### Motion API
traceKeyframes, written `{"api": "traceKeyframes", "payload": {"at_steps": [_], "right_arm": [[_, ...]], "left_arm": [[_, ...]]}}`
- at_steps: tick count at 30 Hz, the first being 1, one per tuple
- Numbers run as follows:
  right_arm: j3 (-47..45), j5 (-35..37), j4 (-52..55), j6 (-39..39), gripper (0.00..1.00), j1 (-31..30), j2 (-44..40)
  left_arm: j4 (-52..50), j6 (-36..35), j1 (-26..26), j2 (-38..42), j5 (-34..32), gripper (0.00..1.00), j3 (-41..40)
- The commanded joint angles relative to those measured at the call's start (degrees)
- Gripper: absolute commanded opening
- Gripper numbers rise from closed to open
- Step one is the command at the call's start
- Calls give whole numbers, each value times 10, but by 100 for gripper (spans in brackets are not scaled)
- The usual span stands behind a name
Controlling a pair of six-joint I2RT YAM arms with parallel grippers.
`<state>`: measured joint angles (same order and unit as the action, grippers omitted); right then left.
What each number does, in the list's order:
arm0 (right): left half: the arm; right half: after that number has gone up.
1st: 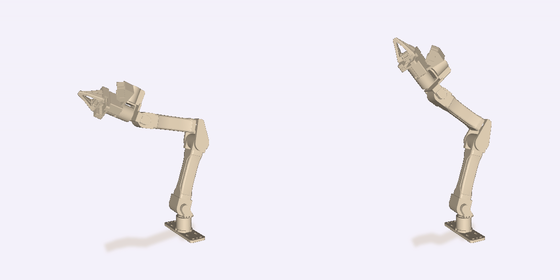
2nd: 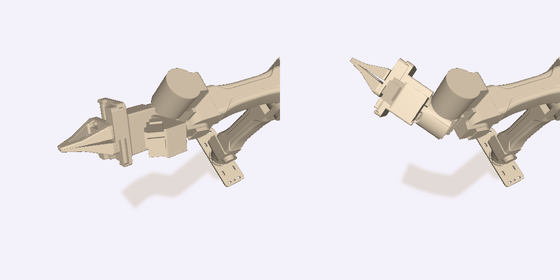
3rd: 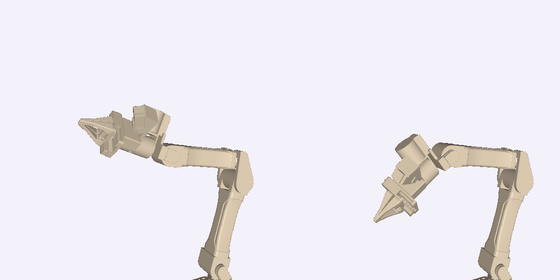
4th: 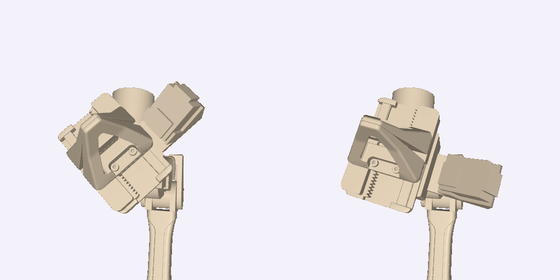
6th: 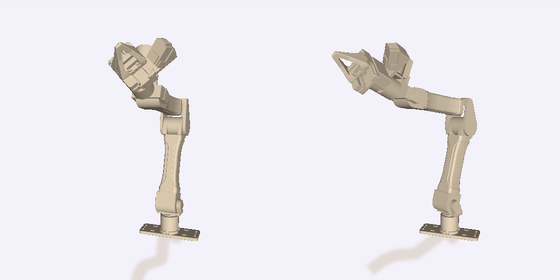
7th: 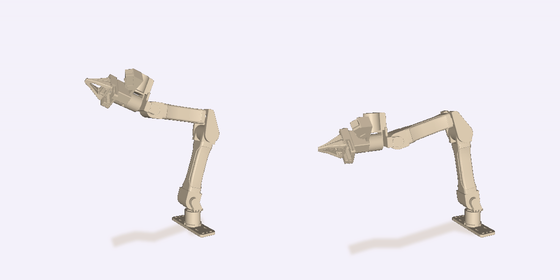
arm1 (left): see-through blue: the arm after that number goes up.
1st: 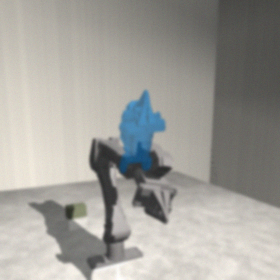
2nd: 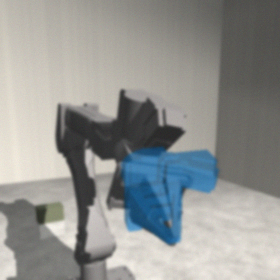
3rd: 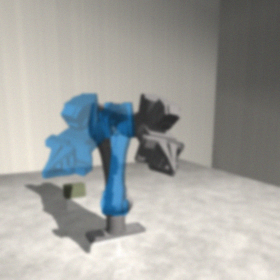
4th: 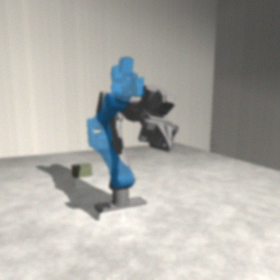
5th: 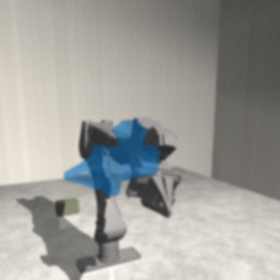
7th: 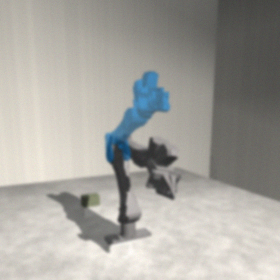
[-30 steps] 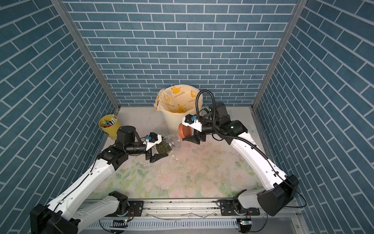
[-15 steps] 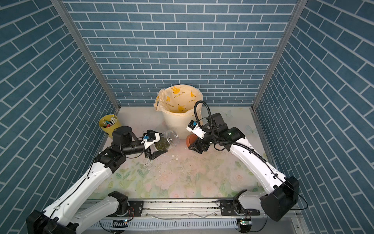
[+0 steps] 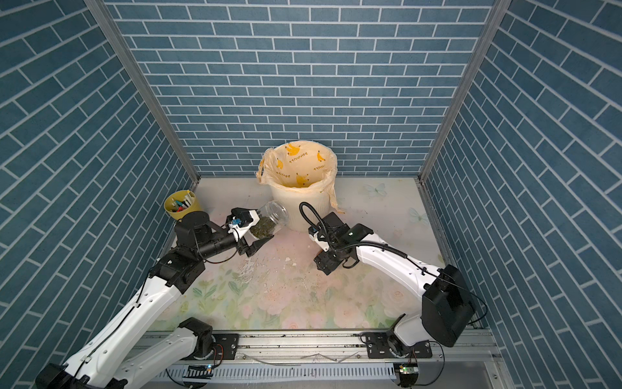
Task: Empty moldy tea leaves from jars
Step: Place the lid at the center of the board.
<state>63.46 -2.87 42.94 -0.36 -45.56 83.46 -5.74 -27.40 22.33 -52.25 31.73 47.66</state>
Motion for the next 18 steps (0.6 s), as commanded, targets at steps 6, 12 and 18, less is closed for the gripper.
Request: {"api": "traceKeyframes", "payload": {"at_steps": [6, 12, 18], "right_arm": [[16, 49, -22, -121, 31, -8, 77], [5, 44, -54, -150, 38, -8, 102], [0, 40, -64, -162, 56, -8, 122]], "left_arm": [[29, 19, -1, -22, -55, 0, 66], [25, 23, -11, -40, -46, 0, 110], [18, 19, -20, -67, -28, 0, 140]]}}
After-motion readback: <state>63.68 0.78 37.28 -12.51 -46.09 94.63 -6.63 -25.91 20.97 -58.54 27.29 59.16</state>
